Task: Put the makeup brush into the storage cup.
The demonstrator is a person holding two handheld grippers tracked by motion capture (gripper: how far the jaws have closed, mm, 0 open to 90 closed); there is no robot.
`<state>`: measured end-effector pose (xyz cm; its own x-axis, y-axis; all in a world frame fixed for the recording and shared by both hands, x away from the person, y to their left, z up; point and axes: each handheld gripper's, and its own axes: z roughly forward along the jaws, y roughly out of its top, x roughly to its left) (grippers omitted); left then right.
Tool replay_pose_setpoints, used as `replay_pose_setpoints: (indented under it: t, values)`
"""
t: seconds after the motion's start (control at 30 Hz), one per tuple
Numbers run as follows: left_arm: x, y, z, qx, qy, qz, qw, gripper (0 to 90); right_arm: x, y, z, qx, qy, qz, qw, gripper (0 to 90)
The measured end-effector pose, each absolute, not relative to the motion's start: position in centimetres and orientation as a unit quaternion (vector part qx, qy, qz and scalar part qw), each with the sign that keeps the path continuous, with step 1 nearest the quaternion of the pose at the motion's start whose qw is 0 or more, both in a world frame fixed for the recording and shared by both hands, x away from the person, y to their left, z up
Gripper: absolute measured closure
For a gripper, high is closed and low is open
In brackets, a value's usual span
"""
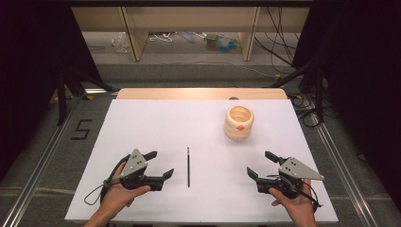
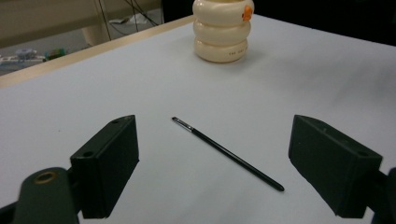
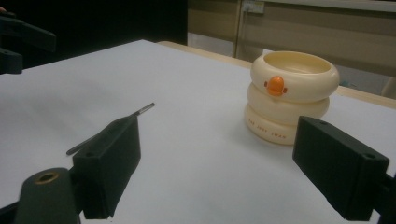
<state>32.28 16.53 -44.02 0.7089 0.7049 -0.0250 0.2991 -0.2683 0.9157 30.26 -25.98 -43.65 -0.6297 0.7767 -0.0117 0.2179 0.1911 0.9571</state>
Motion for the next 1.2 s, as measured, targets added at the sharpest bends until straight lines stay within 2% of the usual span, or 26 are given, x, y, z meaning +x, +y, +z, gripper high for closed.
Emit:
replay_pose_setpoints:
  t: [0.4, 0.8, 1.07, 1.2]
  values:
    - [34.2, 14.3, -43.8, 0.813, 0.322, 0.172, 0.454, 17.1, 30.4, -25.8, -43.8, 0.339, 0.733, 0.531, 0.257, 16.3]
    - [36.1, 10.8, -44.0, 0.863, 0.281, 0.160, 0.389, 18.6, 30.3, -25.6, -43.7, 0.338, 0.736, 0.532, 0.246, 16.4]
    - [37.9, 9.4, -44.0, 0.869, 0.317, 0.142, 0.353, 19.0, 30.3, -25.5, -43.8, 0.331, 0.738, 0.533, 0.247, 16.4]
    - [38.5, 8.9, -43.9, 0.879, 0.310, 0.136, 0.337, 19.4, 30.4, -25.5, -43.8, 0.327, 0.739, 0.535, 0.248, 16.4]
